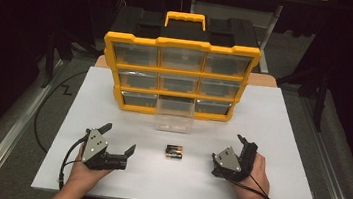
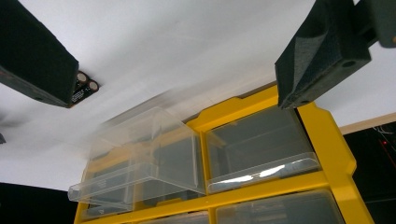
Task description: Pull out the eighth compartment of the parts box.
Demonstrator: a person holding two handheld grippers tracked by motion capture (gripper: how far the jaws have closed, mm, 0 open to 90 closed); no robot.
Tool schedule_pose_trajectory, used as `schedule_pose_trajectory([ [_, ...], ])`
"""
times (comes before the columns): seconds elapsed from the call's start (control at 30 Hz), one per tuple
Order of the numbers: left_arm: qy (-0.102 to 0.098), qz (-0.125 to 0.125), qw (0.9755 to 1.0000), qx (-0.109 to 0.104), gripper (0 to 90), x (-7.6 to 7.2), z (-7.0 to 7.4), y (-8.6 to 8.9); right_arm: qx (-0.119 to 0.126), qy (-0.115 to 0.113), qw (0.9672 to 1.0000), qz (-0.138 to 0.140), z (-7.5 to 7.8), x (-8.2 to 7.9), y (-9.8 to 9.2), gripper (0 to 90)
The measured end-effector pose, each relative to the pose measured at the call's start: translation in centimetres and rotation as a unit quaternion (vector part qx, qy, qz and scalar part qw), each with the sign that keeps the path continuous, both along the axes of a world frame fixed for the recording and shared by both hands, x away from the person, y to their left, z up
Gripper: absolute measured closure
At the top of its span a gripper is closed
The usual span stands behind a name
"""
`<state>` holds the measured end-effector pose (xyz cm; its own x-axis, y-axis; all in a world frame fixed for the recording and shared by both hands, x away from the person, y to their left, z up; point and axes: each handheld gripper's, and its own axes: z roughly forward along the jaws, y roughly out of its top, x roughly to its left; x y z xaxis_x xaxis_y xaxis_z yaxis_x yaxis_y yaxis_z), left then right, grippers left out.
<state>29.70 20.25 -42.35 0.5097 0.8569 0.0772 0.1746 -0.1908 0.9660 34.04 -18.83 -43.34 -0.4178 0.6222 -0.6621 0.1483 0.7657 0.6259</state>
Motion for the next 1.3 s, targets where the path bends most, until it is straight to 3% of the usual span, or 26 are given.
schedule_pose_trajectory([
  [0.13, 0.0, 0.0, 1.0, -0.001, 0.4, 0.0, 0.0, 0.0, 0.052, 0.023, 0.9983, -0.008, 0.1, 0.1, -0.4, 0.9],
  [0.27, 0.001, 0.001, 1.0, 0.0, 0.4, 0.0, 0.0, 0.0, 0.085, 0.036, 0.9957, -0.009, 0.2, 0.3, -0.8, 0.9],
  [0.47, 0.001, 0.004, 1.0, -0.003, 0.4, 0.0, 0.0, 0.1, 0.112, 0.044, 0.9927, -0.012, 0.1, 0.4, -0.9, 0.9],
  [0.6, 0.004, 0.006, 1.0, -0.005, 0.4, 0.1, 0.0, 0.1, 0.151, 0.048, 0.9872, -0.021, 0.4, 0.5, -1.4, 0.9],
  [0.73, 0.007, 0.006, 0.9999, -0.009, 0.4, 0.2, 0.0, 0.1, 0.19, 0.063, 0.9793, -0.034, 0.7, 0.9, -2.2, 0.9],
  [0.87, 0.011, 0.011, 0.9998, -0.011, 0.4, 0.4, -0.1, 0.1, 0.241, 0.082, 0.9663, -0.041, 0.8, 1.1, -2.9, 0.9],
  [1.0, 0.008, 0.012, 0.9998, -0.016, 0.4, 0.6, -0.1, 0.3, 0.274, 0.098, 0.9557, -0.042, 0.7, 1.4, -3.5, 1.0],
  [1.07, 0.005, 0.012, 0.9997, -0.021, 0.4, 0.6, 0.0, 0.4, 0.28, 0.1, 0.9536, -0.047, 0.7, 1.4, -3.6, 1.0],
  [1.3, 0.0, 0.018, 0.9995, -0.024, 0.4, 0.6, 0.2, 0.5, 0.284, 0.094, 0.9531, -0.044, 0.8, 1.2, -3.9, 1.0],
])
